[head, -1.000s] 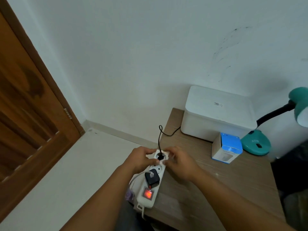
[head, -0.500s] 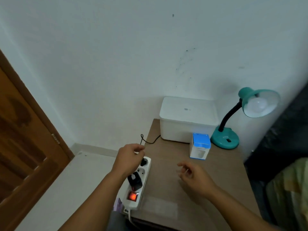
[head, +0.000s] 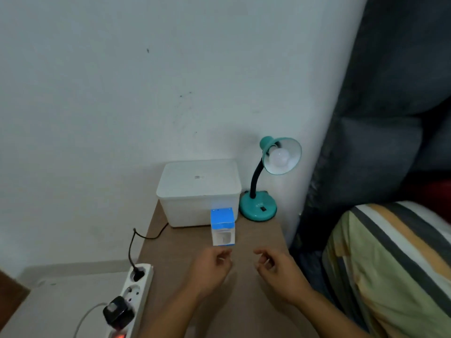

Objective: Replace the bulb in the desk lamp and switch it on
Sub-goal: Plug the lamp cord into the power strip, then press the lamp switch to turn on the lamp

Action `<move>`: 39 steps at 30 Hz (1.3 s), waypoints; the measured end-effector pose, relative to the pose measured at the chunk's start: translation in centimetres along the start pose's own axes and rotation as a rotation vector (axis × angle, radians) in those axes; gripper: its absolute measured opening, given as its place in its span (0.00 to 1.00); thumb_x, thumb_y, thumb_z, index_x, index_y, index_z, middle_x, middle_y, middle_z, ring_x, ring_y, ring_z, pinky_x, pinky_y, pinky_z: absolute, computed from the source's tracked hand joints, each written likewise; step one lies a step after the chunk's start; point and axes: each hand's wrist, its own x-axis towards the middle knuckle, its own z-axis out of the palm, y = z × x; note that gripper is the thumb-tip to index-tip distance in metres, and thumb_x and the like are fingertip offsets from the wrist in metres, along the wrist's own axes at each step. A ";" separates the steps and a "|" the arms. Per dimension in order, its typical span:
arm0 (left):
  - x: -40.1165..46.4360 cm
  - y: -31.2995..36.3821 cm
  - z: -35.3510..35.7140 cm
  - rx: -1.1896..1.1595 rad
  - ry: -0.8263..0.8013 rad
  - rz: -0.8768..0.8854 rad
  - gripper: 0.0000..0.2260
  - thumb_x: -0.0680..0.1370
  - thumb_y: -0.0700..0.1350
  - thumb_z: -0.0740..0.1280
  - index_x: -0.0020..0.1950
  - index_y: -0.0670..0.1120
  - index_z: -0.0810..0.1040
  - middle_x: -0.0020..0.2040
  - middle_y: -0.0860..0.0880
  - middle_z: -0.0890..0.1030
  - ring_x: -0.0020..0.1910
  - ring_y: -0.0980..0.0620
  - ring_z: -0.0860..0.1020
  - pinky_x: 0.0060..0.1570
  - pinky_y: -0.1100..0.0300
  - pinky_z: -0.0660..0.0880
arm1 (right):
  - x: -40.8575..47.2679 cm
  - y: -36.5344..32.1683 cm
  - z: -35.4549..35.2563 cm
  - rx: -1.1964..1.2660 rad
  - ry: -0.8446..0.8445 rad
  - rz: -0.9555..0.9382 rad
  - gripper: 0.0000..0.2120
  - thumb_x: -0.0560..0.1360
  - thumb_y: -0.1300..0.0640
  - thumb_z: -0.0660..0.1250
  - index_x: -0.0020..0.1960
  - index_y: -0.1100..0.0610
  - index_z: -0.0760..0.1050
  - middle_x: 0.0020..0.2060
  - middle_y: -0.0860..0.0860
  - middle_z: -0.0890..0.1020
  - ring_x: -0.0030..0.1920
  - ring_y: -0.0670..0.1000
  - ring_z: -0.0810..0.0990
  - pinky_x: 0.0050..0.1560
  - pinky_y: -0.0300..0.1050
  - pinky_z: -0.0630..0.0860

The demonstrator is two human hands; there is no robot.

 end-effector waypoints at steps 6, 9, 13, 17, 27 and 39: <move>4.1 1.8 3.6 0.022 -0.060 0.021 0.20 0.78 0.48 0.67 0.70 0.51 0.76 0.64 0.54 0.81 0.61 0.57 0.78 0.65 0.59 0.73 | 1.6 2.9 -2.4 -0.027 0.045 0.041 0.14 0.74 0.56 0.68 0.57 0.42 0.76 0.43 0.43 0.78 0.42 0.44 0.78 0.43 0.32 0.73; 5.6 2.0 5.3 0.060 -0.056 0.044 0.22 0.78 0.50 0.68 0.72 0.52 0.74 0.67 0.55 0.78 0.66 0.57 0.75 0.68 0.63 0.69 | 2.7 4.2 -3.0 -0.016 0.079 0.054 0.14 0.74 0.58 0.68 0.57 0.44 0.76 0.45 0.43 0.78 0.44 0.42 0.78 0.45 0.30 0.73; 7.3 1.8 7.5 0.054 -0.050 0.093 0.25 0.78 0.48 0.68 0.75 0.51 0.70 0.72 0.53 0.73 0.70 0.55 0.71 0.72 0.62 0.65 | 4.7 6.2 -3.3 -0.055 0.115 0.042 0.16 0.73 0.56 0.66 0.59 0.44 0.76 0.51 0.42 0.77 0.52 0.43 0.77 0.54 0.31 0.72; 9.5 1.5 9.3 0.164 -0.044 0.179 0.29 0.79 0.48 0.65 0.79 0.49 0.62 0.78 0.52 0.64 0.77 0.56 0.61 0.74 0.68 0.53 | 7.0 8.0 -3.5 -0.145 0.124 0.050 0.19 0.75 0.51 0.65 0.66 0.44 0.72 0.57 0.41 0.73 0.60 0.42 0.72 0.61 0.34 0.68; 14.7 0.6 12.8 0.384 0.015 0.276 0.35 0.79 0.59 0.51 0.82 0.45 0.44 0.79 0.53 0.38 0.80 0.50 0.38 0.77 0.59 0.37 | 13.3 10.5 -2.5 -0.273 0.184 -0.009 0.26 0.79 0.46 0.60 0.76 0.48 0.61 0.77 0.53 0.61 0.76 0.54 0.59 0.74 0.43 0.55; 15.5 1.0 13.9 0.470 0.074 0.223 0.41 0.77 0.64 0.55 0.82 0.45 0.42 0.82 0.48 0.39 0.81 0.49 0.38 0.76 0.57 0.40 | 17.6 12.2 -0.6 -0.303 0.095 -0.146 0.28 0.80 0.45 0.59 0.77 0.39 0.53 0.80 0.53 0.49 0.78 0.58 0.51 0.75 0.56 0.59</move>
